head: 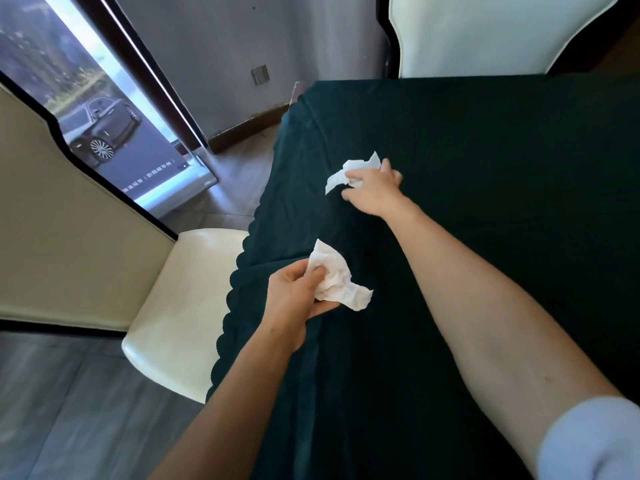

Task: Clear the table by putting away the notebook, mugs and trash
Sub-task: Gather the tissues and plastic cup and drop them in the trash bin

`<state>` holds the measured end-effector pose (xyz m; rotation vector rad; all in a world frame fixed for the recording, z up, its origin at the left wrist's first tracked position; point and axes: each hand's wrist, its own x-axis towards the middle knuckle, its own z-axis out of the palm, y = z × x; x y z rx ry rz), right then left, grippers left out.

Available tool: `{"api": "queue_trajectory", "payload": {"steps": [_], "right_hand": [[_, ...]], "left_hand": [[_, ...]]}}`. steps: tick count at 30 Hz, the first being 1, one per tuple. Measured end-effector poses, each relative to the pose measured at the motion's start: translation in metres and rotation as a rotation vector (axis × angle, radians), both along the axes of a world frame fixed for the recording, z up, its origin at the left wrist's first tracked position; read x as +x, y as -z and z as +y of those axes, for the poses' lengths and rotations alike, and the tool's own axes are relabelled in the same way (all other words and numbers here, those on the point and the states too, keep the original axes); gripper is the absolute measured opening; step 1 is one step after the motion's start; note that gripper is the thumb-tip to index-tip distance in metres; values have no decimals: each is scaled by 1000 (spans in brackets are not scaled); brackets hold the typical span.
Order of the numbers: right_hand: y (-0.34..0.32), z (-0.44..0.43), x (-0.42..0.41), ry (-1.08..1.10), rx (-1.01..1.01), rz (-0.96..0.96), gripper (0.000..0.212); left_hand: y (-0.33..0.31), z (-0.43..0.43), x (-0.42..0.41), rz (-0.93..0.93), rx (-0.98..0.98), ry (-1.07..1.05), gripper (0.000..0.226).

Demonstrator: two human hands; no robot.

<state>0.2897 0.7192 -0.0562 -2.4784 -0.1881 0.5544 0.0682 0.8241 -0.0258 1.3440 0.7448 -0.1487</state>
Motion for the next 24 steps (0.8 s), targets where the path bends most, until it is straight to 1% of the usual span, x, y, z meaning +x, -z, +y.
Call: {"api": "queue_trajectory", "payload": {"steps": [2, 4, 6, 7, 11, 13, 15, 17, 20, 22, 24], "right_hand": [[4, 9, 9, 4, -75, 82, 48], [8, 12, 7, -3, -84, 63, 42], [11, 12, -1, 20, -2, -21, 21], [9, 11, -7, 45, 55, -52, 19], [-5, -1, -41, 179, 270, -159, 33], [-21, -12, -67, 204, 347, -202, 32], [-39, -27, -97, 227, 397, -199, 23], [-62, -44, -132, 237, 426, -178, 15], [-98, -64, -188, 190, 383, -138, 13], [-128, -79, -233, 145, 354, -107, 11], [-158, -97, -283, 98, 348, -75, 10]], "left_hand": [[0, 6, -4, 14, 11, 24, 23], [0, 13, -9, 33, 22, 49, 23], [-3, 20, -14, 39, 29, 46, 23], [-5, 24, -15, 38, 34, 36, 23], [-19, 36, -25, 24, 13, -53, 24], [-32, 38, -33, 0, -34, -60, 34], [-46, 37, -44, -18, -61, -62, 42], [-65, 35, -56, -55, -110, -108, 36], [-92, 28, -74, -132, -198, -173, 20], [-115, 17, -93, -171, -228, -148, 17], [-137, -2, -119, -218, -229, -62, 18]]}}
